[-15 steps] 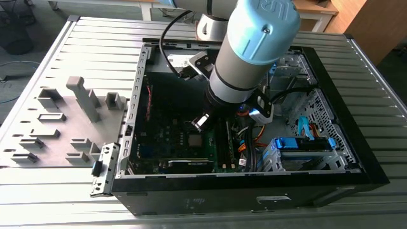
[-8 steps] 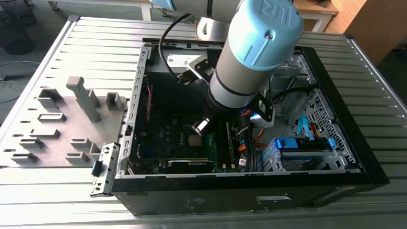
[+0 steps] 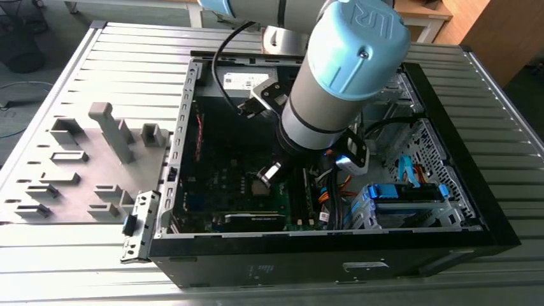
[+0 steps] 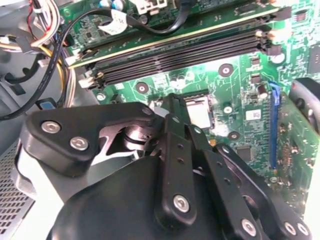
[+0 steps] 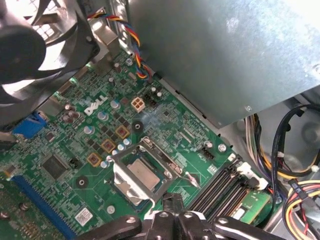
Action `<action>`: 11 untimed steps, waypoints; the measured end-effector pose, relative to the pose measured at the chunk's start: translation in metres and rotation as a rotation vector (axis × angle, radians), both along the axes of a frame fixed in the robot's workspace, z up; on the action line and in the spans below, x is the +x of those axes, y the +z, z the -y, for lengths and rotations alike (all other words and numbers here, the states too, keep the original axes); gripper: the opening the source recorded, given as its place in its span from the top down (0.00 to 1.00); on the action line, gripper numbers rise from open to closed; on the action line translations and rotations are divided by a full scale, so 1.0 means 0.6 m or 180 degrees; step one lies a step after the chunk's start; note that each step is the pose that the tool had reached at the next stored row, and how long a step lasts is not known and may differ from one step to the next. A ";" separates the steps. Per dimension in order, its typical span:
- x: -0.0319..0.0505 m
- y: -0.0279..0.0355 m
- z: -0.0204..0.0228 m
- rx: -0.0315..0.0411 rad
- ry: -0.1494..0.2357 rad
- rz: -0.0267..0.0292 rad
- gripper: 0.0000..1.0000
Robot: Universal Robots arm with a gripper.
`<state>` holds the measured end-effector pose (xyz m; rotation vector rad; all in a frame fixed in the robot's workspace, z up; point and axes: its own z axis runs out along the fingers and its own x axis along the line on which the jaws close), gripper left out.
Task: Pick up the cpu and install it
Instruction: 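Close the cpu cover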
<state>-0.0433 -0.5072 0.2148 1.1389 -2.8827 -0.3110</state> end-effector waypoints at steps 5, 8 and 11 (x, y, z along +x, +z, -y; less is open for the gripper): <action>0.002 0.008 0.0029 0.0000 0.0005 -0.0004 0.89; 0.005 0.016 0.0032 0.0000 0.0005 -0.0018 0.89; 0.007 0.018 0.0032 0.0001 0.0005 -0.0023 0.89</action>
